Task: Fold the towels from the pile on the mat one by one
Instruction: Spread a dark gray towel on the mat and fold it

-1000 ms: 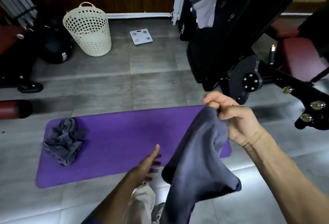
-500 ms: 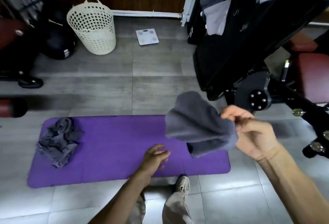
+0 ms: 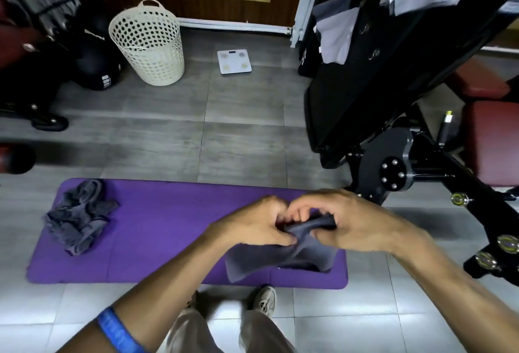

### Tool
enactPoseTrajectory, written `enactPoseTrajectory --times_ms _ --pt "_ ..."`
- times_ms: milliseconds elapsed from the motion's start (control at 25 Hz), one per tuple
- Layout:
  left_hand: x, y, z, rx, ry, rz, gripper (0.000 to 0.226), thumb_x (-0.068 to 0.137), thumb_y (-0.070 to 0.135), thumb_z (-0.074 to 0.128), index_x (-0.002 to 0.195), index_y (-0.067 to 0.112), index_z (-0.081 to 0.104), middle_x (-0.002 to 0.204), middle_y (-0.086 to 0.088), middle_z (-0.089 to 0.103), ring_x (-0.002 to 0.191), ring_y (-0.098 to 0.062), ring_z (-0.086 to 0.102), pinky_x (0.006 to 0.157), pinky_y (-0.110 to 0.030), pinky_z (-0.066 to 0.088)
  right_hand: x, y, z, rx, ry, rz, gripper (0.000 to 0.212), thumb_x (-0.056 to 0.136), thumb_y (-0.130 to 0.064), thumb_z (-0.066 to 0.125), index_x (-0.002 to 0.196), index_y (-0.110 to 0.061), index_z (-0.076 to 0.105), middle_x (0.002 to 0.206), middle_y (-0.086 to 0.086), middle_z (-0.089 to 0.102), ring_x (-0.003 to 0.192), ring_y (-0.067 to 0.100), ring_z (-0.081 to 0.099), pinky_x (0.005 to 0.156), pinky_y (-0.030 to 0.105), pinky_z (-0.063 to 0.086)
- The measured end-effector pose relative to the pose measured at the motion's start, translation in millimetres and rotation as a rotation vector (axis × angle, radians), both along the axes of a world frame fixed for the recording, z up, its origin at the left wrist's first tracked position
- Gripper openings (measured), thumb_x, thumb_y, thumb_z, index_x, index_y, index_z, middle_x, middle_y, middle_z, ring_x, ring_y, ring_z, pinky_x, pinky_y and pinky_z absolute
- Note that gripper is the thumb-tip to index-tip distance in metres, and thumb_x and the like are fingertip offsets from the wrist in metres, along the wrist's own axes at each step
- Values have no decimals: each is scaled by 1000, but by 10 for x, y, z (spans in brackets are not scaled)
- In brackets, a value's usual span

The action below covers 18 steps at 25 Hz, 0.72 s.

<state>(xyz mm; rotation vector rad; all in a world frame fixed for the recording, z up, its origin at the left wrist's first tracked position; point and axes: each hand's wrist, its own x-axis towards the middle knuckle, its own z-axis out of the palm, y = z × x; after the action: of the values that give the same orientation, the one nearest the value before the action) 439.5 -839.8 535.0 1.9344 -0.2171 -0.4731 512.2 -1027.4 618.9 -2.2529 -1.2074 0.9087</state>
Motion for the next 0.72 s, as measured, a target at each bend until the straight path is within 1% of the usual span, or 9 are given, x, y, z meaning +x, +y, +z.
enactPoseTrajectory --times_ms 80,160,200,280,360,440,520,560,720 --pt "43 -126 -30 48 46 44 19 69 8 65 78 24 62 56 6 42 52 -10 34 50 -30 29 58 -170 -114 -196 -93 -63 50 80 -17 66 122 -39 51 107 -17 55 102 3 53 87 21 41" --pt "50 -179 -32 187 -3 45 25 67 8 65 84 27 66 54 6 43 50 -11 35 49 -30 31 87 -197 -228 -414 -238 -101 29 84 -26 66 110 -32 54 104 -5 56 109 17 56 87 28 43" --pt "45 -185 -35 254 -4 11 21 67 9 65 79 26 63 54 5 46 51 -12 38 49 -31 34 99 -187 -279 -436 -291 -139 18 82 -31 68 94 -31 54 98 -3 58 105 21 59 80 30 44" --pt "20 -127 -35 270 50 -51 15 64 11 66 70 21 56 61 4 52 58 -16 47 54 -34 42 170 -181 -348 -342 -227 -192 37 70 -40 77 71 -26 43 76 -9 54 78 16 58 63 29 38" --pt "-59 7 -52 104 133 -21 19 64 14 72 74 18 56 74 9 54 68 -16 53 63 -37 46 228 -187 -308 -206 87 -195 50 62 -44 84 66 -23 39 61 -12 44 59 9 43 54 30 33" --pt "-150 157 -21 -148 248 37 32 68 21 80 82 9 54 78 1 50 71 -19 48 64 -36 41 248 -163 -216 -132 387 -181 45 64 -43 84 68 -24 43 59 -9 44 58 10 42 53 33 32" --pt "-203 257 61 -375 415 96 43 77 38 77 86 7 49 80 -10 43 75 -23 39 66 -40 33 313 -112 -172 -45 372 -176 35 71 -39 81 69 -24 50 61 -7 48 59 10 42 55 33 35" --pt "-210 318 86 -395 447 125 46 81 47 71 87 8 48 81 -9 40 78 -23 36 69 -41 32 354 -76 -158 -4 344 -190 30 77 -34 80 71 -23 53 63 -6 52 60 8 45 57 30 38" --pt "-242 627 72 128 382 71 42 71 47 74 96 16 61 91 -4 65 84 -11 58 85 -36 48 385 176 -73 184 146 -217 20 88 -21 72 77 -16 56 60 -6 52 57 2 44 57 19 37"
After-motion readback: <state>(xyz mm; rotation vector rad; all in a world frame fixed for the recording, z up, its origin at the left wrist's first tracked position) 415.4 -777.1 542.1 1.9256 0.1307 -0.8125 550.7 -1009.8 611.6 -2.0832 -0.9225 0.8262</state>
